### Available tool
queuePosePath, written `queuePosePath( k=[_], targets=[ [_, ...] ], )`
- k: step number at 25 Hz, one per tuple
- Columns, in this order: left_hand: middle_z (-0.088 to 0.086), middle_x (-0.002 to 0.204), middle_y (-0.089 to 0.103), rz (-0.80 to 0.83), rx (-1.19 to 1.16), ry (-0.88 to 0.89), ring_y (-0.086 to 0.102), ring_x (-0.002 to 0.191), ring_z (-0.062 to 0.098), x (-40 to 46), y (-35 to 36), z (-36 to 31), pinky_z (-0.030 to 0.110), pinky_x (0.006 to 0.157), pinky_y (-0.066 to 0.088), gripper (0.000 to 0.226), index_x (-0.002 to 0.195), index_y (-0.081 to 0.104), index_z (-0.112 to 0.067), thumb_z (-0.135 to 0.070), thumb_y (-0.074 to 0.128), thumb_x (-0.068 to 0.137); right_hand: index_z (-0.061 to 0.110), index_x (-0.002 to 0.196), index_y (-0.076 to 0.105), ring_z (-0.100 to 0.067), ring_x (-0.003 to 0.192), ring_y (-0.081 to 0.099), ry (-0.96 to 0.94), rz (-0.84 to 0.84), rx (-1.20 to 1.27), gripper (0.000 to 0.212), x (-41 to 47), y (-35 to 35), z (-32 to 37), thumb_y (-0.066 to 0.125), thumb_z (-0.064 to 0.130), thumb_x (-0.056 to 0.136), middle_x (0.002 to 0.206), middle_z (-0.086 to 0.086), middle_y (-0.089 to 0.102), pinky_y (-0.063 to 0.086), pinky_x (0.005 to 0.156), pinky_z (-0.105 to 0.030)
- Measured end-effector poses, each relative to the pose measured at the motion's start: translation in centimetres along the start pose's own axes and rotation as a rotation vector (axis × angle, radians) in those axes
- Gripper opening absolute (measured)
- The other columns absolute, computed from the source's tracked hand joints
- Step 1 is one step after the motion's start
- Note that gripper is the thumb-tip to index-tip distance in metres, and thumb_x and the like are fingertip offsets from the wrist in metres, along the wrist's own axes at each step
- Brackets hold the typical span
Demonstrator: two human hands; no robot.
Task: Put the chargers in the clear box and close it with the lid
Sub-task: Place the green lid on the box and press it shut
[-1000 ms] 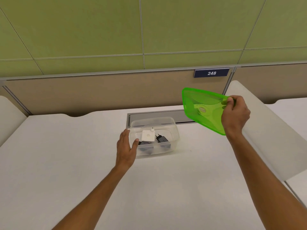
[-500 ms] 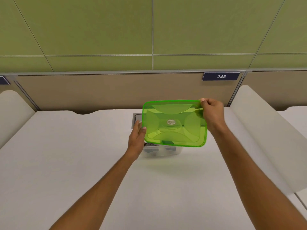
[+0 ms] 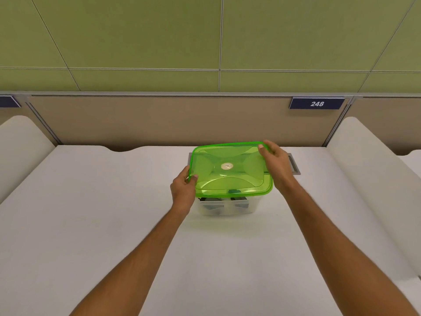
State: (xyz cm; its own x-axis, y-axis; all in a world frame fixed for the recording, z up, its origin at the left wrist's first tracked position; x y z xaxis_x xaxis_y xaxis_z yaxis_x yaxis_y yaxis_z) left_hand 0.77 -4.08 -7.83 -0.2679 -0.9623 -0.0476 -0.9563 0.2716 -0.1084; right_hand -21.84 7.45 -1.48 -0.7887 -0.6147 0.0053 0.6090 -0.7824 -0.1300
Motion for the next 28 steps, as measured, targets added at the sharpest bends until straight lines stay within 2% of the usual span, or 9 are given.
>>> queuePosePath(
  k=[3,7,11,14,16,20,24,28],
  targets=[
    [0.001,0.111,0.069,-0.010,0.144,-0.017,0.061,0.094,0.018,0.4,0.2,0.7,0.022,0.084,0.042,0.038,0.128,0.058,-0.017,-0.015,0.057,0.090,0.024,0.141,0.045,-0.021,0.129,0.049,0.059,0.077,-0.093,0.050,1.0,0.9,-1.9,0.057,0.033,0.093,0.143,-0.005,0.050,0.040,0.109,-0.041],
    [0.014,0.118,0.067,0.006,0.273,-0.056,0.059,0.109,0.033,1.1,0.3,1.7,0.039,0.097,0.047,0.040,0.134,0.053,-0.016,-0.016,0.050,0.094,0.023,0.145,0.037,-0.024,0.135,0.041,0.113,0.133,-0.218,0.054,3.1,1.3,-3.6,0.053,0.033,0.094,0.150,-0.006,0.040,0.034,0.112,-0.038],
    [0.025,0.096,0.066,0.044,0.457,-0.003,0.057,0.096,0.043,1.5,0.4,2.5,0.044,0.082,0.046,0.036,0.130,0.054,-0.016,-0.016,0.040,0.096,0.015,0.147,0.035,-0.024,0.139,0.036,0.152,0.174,-0.258,0.054,4.5,1.6,-5.6,0.051,0.027,0.096,0.153,-0.008,0.036,0.029,0.114,-0.036],
    [0.022,0.088,0.067,0.046,0.486,0.008,0.058,0.087,0.039,1.5,0.6,3.0,0.041,0.076,0.046,0.041,0.137,0.049,-0.022,-0.017,0.040,0.097,0.014,0.147,0.034,-0.026,0.139,0.035,0.192,0.196,-0.233,0.053,4.9,1.7,-7.4,0.050,0.025,0.097,0.154,-0.009,0.035,0.030,0.112,-0.037],
    [0.019,0.091,0.067,0.047,0.492,0.002,0.059,0.085,0.037,1.4,0.6,3.5,0.039,0.076,0.046,0.042,0.139,0.046,-0.023,-0.018,0.040,0.097,0.015,0.146,0.035,-0.026,0.139,0.036,0.201,0.195,-0.235,0.052,5.1,1.8,-8.2,0.050,0.023,0.097,0.153,-0.009,0.035,0.030,0.110,-0.035],
    [0.019,0.113,0.065,0.052,0.529,0.010,0.059,0.100,0.040,1.6,0.4,4.4,0.044,0.087,0.048,0.042,0.140,0.044,-0.021,-0.019,0.040,0.098,0.015,0.145,0.038,-0.025,0.136,0.039,0.205,0.177,-0.251,0.051,5.1,2.3,-9.4,0.051,0.018,0.096,0.151,-0.010,0.038,0.031,0.111,-0.033],
    [0.018,0.114,0.064,0.055,0.557,0.044,0.059,0.100,0.039,1.8,0.4,4.8,0.044,0.086,0.048,0.042,0.140,0.044,-0.021,-0.020,0.040,0.098,0.018,0.145,0.039,-0.027,0.133,0.042,0.194,0.161,-0.324,0.050,4.9,2.5,-10.3,0.050,0.018,0.096,0.149,-0.010,0.042,0.034,0.112,-0.037],
    [0.019,0.112,0.065,0.054,0.548,0.040,0.059,0.097,0.040,2.0,0.6,5.3,0.042,0.083,0.049,0.042,0.140,0.044,-0.024,-0.022,0.040,0.098,0.021,0.145,0.039,-0.033,0.124,0.050,0.157,0.132,-0.486,0.049,4.8,2.8,-10.5,0.047,0.024,0.097,0.141,-0.014,0.051,0.040,0.103,-0.037]
  ],
)
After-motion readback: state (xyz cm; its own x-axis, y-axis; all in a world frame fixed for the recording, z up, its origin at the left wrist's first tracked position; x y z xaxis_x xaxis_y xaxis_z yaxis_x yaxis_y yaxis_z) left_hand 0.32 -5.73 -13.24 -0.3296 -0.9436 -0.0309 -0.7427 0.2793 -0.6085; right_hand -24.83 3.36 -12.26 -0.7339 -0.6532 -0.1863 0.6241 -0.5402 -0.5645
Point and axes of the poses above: each hand's wrist, its own x-axis towards the middle knuckle, its own y-axis out of the palm, z = x × y, the point moved 1 cm from there along x, towards the middle knuckle
